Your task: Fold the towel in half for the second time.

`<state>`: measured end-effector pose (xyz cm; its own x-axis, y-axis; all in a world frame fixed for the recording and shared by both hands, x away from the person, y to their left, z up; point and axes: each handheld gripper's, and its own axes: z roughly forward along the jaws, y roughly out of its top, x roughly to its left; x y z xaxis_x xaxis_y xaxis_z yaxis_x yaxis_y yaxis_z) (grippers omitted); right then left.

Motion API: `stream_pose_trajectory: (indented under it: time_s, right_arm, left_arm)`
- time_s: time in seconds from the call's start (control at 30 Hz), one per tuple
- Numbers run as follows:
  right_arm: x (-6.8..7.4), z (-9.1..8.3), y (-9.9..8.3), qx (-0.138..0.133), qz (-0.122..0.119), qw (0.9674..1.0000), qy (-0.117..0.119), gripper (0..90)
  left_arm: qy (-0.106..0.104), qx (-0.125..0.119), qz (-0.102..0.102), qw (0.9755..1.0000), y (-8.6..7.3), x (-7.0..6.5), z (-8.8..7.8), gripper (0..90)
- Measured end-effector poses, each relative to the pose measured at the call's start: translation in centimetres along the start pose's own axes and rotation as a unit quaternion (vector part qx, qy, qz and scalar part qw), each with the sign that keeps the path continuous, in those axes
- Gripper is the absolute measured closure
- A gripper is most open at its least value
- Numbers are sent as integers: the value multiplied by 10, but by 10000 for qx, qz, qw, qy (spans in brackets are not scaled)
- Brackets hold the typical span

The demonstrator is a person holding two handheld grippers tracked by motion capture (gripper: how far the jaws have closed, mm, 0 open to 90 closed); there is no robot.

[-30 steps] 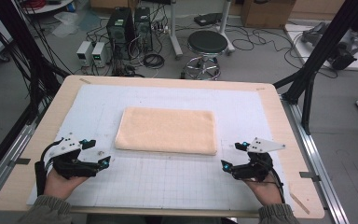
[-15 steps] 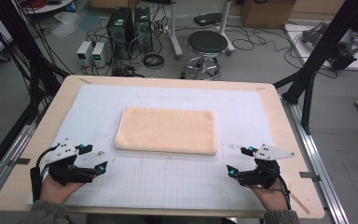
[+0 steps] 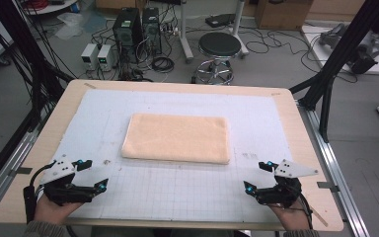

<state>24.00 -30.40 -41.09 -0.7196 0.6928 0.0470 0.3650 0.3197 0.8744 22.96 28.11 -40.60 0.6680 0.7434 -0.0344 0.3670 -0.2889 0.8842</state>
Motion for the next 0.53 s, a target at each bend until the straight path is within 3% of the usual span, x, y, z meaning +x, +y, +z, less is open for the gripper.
stream_pose_trajectory:
  time_s: [0.53]
  right_arm:
    - [5,-1,-3,26,-31,10000,56,119]
  left_arm:
    - [61,47,66,9999,-6,-4,-6,136]
